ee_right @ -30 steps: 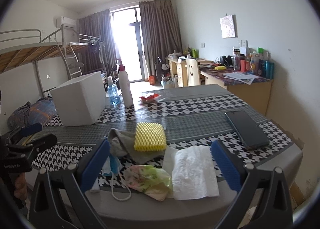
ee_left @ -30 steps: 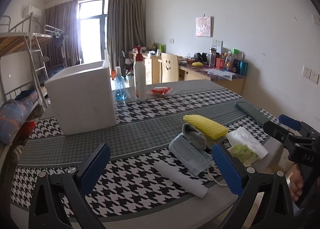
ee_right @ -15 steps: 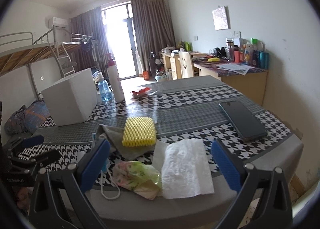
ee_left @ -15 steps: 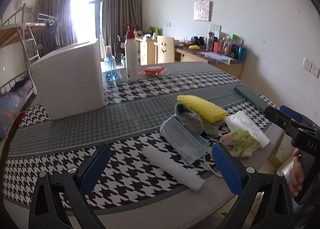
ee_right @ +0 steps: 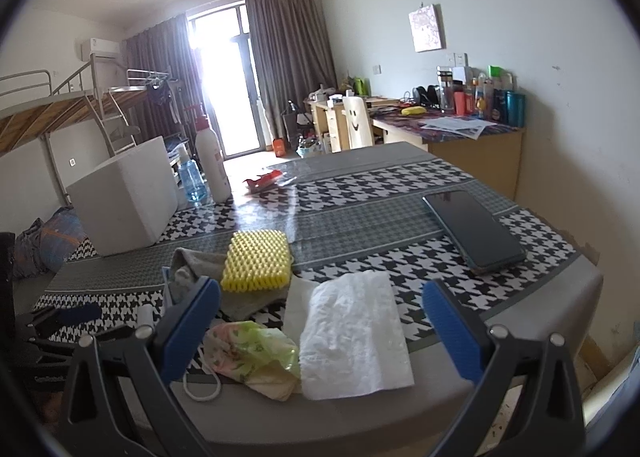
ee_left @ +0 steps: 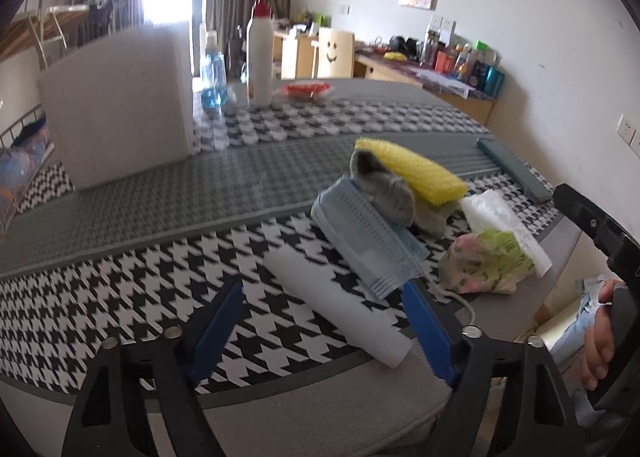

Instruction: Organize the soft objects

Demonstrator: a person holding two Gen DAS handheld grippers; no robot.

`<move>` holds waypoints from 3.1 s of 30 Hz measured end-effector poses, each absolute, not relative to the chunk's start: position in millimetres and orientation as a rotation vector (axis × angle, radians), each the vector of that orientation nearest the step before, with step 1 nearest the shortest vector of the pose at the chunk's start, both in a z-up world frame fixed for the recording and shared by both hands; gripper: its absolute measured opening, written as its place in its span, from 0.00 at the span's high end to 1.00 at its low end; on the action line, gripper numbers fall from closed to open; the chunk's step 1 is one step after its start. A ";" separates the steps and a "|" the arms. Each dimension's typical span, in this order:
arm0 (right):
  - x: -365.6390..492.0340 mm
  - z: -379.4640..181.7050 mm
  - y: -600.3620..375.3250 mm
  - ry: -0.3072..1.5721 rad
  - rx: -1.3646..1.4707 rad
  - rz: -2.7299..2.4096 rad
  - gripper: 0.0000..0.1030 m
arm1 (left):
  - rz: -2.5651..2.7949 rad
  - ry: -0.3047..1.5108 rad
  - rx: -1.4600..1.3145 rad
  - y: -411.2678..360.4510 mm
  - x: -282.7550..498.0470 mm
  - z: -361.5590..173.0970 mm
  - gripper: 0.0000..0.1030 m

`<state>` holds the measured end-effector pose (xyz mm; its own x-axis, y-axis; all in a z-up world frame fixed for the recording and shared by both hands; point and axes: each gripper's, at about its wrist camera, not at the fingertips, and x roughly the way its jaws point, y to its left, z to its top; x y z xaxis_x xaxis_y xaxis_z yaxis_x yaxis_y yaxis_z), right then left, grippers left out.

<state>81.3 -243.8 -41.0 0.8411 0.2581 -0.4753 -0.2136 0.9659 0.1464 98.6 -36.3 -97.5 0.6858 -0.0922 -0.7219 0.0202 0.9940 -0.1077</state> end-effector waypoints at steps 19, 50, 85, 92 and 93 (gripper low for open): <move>92.7 -53.6 -264.6 0.552 0.091 0.207 0.01 | -0.002 0.905 -0.081 -49.0 124.3 -113.5 0.53; 128.5 -90.2 -246.9 0.804 -0.005 0.208 0.36 | -0.043 0.796 -0.060 -28.4 116.2 -105.5 0.86; 112.2 -34.6 -262.6 0.611 0.057 0.205 0.93 | -0.034 0.866 -0.022 -42.4 109.7 -108.4 0.87; 111.0 -38.2 -264.1 0.609 0.066 0.233 0.93 | -0.009 0.876 -0.072 -43.0 107.1 -109.0 0.31; 110.0 -38.7 -265.1 0.608 0.066 0.237 0.93 | -0.012 0.889 -0.071 -45.3 108.9 -110.5 0.31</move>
<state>110.0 -265.1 -38.7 0.7946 0.2401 -0.5576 -0.2012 0.9707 0.1312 108.9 -45.3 -110.5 0.6304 -0.0400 -0.7752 -0.0191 0.9976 -0.0671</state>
